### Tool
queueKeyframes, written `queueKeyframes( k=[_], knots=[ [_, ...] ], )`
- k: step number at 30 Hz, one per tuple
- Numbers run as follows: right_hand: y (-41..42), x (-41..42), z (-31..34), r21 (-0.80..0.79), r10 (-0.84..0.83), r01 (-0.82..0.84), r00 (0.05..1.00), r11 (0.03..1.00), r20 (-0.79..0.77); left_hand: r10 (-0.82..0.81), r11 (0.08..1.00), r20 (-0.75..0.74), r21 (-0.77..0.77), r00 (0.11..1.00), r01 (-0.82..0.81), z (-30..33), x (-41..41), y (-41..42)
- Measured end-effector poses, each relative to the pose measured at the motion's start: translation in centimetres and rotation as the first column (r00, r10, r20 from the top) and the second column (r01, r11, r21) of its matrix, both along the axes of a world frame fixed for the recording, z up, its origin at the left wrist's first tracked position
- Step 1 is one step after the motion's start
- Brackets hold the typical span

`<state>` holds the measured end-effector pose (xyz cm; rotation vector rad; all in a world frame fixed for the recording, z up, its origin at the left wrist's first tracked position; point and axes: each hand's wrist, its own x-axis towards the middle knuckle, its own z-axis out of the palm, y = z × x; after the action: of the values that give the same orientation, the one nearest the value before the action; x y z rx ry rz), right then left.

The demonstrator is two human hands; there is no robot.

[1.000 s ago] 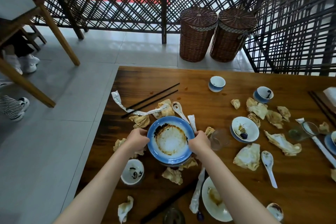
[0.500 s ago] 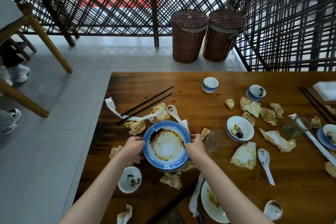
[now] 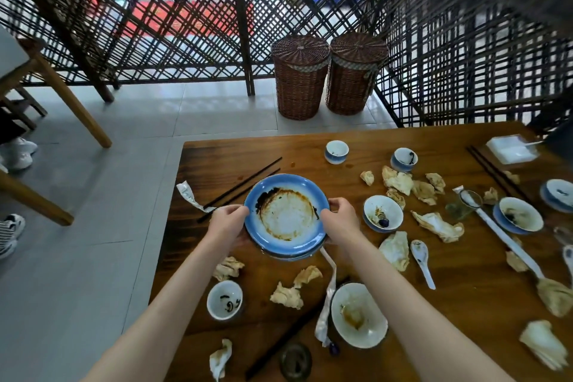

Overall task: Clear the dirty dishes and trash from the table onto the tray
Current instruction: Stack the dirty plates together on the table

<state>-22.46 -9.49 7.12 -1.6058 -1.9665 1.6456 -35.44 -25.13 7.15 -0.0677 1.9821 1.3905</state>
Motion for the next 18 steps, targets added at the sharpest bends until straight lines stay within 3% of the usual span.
queueKeyframes(
  k=[8, 18],
  knots=[
    [1.8, 5.1, 4.6, 0.087, -0.188, 0.196, 0.978, 0.977, -0.092, -0.027, 0.994, -0.051, 0.104, 0.998, 0.032, 4.7, 3.1, 3.0],
    [7.5, 16.7, 8.0, 0.12, -0.37, 0.39, 0.915, 0.913, -0.158, -0.214, 0.965, -0.057, 0.14, 0.975, 0.22, 7.2, 12.4, 11.0]
  ],
)
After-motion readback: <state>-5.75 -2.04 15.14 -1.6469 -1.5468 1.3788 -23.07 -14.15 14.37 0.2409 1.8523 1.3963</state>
